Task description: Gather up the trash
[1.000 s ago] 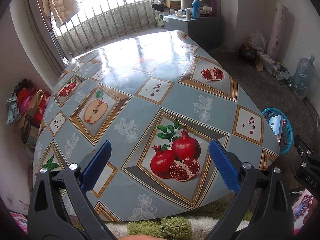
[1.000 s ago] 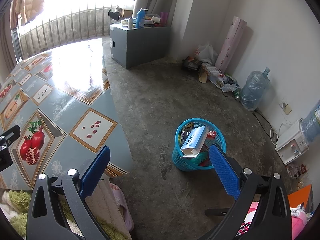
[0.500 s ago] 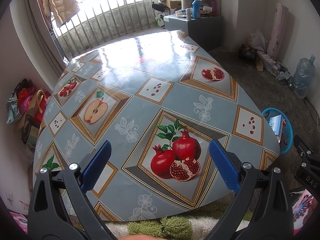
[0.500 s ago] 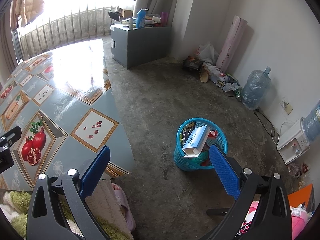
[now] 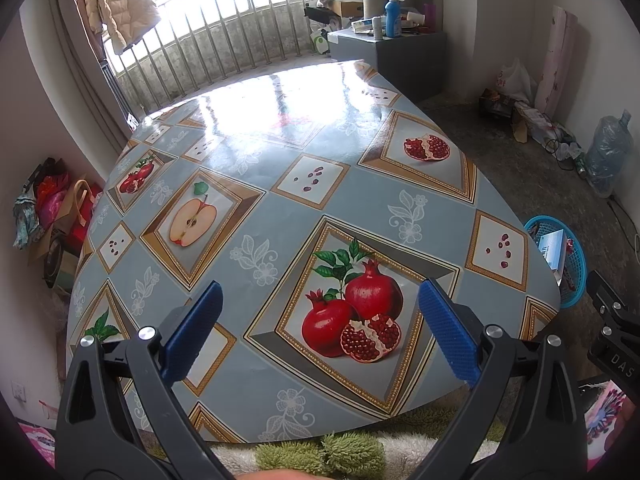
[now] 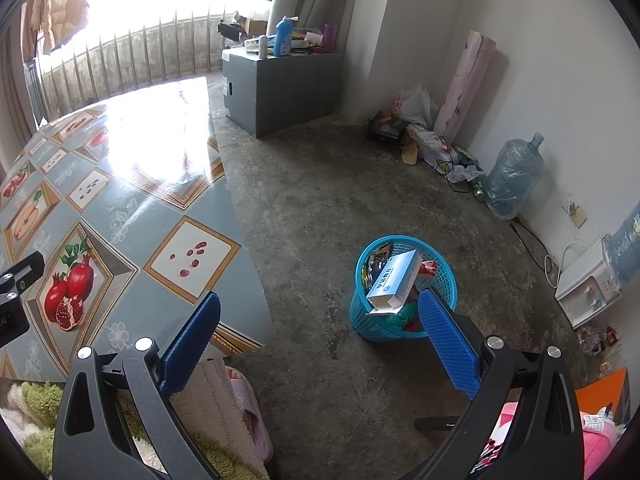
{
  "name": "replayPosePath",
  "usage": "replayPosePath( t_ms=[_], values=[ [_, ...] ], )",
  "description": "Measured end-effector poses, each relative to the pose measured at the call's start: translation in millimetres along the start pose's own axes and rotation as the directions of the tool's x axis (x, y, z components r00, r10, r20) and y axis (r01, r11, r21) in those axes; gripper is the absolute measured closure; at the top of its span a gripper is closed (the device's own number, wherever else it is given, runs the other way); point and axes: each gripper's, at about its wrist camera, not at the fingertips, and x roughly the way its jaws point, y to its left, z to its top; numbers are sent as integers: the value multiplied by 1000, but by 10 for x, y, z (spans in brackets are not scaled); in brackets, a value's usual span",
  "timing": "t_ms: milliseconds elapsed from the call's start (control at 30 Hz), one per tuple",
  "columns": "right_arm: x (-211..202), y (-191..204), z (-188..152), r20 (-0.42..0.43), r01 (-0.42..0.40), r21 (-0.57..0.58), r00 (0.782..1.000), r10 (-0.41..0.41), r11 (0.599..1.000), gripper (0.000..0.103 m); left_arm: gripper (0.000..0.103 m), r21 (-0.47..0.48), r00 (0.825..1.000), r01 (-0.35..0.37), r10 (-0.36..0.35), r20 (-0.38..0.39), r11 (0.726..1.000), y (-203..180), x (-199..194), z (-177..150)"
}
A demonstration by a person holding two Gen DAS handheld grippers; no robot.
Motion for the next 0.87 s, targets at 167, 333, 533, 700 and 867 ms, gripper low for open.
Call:
replayPosePath(
  t_ms=[167, 333, 533, 700, 867],
  values=[
    [0, -1, 1, 0, -2, 2, 1000, 2, 1000, 7, 9, 0, 1000, 0, 0, 0, 1000, 1, 1, 2],
    [-6, 8, -1, 1, -2, 0, 1000, 2, 1000, 7, 9, 1, 1000, 0, 0, 0, 1000, 6, 0, 6],
    [-8, 8, -2, 1, -1, 2, 1000, 1, 1000, 7, 9, 0, 1000, 0, 0, 0, 1000, 6, 1, 8],
    [-8, 2, -3, 1, -2, 1, 1000, 2, 1000, 7, 9, -2, 1000, 3, -3, -4, 1000, 17, -5, -1],
    [-9, -3, -5, 2, -1, 2, 1000, 1, 1000, 7, 9, -4, 1000, 4, -4, -13, 1000, 43, -1, -21]
  ],
)
